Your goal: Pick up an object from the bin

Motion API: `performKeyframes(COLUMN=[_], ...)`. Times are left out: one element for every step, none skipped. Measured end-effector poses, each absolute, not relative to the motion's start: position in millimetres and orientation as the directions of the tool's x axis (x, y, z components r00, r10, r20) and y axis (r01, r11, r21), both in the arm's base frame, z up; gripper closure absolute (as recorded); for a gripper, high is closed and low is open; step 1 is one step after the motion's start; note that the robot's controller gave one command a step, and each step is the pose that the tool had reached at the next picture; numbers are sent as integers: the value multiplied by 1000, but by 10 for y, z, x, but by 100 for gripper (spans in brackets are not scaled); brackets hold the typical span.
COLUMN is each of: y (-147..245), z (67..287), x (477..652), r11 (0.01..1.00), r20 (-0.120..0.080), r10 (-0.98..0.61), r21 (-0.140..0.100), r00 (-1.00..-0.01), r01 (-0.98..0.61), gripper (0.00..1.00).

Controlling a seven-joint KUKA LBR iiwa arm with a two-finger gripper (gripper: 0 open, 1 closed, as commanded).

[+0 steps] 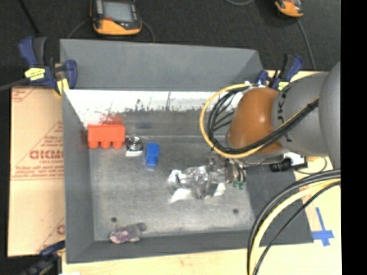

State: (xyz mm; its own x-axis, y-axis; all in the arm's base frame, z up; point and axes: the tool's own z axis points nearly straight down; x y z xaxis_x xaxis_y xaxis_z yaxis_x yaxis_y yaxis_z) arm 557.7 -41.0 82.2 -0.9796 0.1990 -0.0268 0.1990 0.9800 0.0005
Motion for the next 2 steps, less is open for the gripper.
performKeyframes(y=[-484,-83], z=[2254,1693], x=[5996,5901], r11=[980,986], r20=[-14,0], r10=[198,-166], r21=[2,1], r00=[-980,-986], r01=[198,-166], gripper=[100,100])
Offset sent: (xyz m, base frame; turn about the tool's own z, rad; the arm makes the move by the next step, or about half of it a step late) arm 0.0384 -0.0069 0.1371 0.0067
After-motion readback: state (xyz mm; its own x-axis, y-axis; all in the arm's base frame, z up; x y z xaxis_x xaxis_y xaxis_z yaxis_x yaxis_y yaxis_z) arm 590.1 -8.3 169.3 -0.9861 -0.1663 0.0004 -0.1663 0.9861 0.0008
